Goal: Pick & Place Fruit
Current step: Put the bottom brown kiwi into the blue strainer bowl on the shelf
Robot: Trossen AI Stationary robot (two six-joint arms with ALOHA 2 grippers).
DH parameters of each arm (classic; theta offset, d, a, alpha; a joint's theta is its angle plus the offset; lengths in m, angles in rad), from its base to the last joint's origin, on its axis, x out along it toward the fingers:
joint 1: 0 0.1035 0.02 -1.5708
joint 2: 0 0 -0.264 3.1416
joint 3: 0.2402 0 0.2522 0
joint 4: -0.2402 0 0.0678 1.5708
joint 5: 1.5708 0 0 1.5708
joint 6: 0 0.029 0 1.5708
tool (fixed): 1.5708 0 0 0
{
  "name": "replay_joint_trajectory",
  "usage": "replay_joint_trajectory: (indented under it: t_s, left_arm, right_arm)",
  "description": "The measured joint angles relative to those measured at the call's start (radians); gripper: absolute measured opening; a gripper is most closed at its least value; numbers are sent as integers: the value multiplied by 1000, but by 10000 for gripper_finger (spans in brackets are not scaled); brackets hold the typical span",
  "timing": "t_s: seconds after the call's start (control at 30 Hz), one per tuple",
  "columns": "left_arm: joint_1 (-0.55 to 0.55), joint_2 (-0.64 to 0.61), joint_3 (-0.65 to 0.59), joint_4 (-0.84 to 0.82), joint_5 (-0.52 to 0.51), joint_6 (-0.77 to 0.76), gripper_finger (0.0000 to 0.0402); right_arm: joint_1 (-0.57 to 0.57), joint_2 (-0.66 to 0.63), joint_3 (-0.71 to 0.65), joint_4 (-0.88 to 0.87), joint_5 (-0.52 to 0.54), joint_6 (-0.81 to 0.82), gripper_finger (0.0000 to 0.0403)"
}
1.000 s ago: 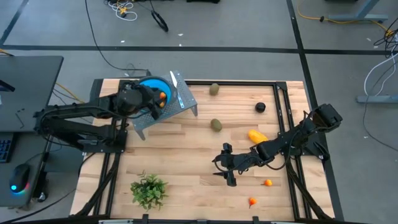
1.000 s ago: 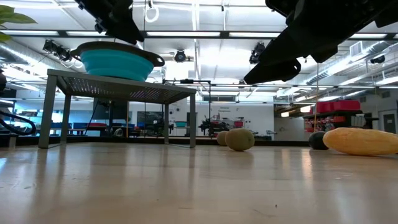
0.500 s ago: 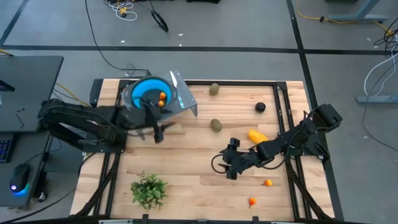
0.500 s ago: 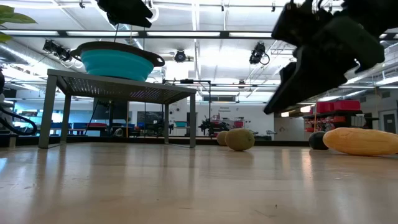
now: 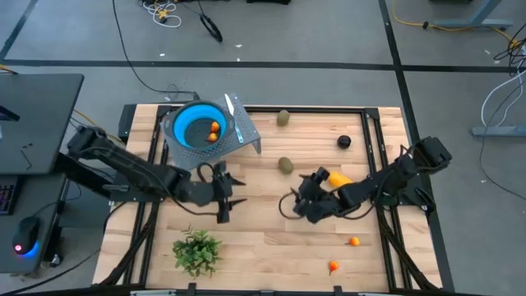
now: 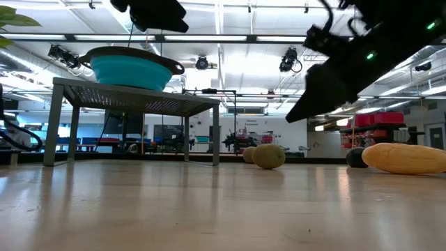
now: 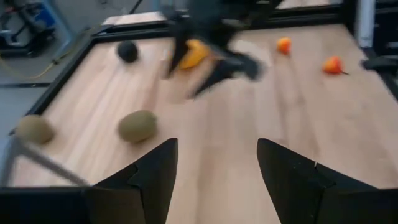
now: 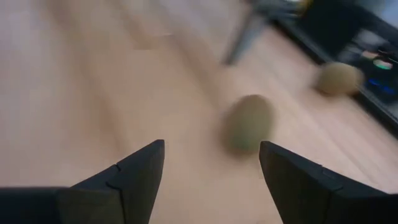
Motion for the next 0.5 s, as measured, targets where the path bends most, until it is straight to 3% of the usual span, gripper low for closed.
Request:
replay_joint_trajectory:
  t_s: [0.07, 0.27, 0.5]
  left_arm:
    - [-22, 21, 0, 34, 17, 16, 228]
    - [-38, 55, 0, 206, 115, 150, 228]
    - [-12, 53, -23, 424, 186, 243, 228]
  right_arm:
    - [-45, 0, -29, 73, -2, 13, 273]
    - [-189, 0, -83, 328, -168, -70, 273]
    - [-271, 12, -84, 374, -212, -173, 273]
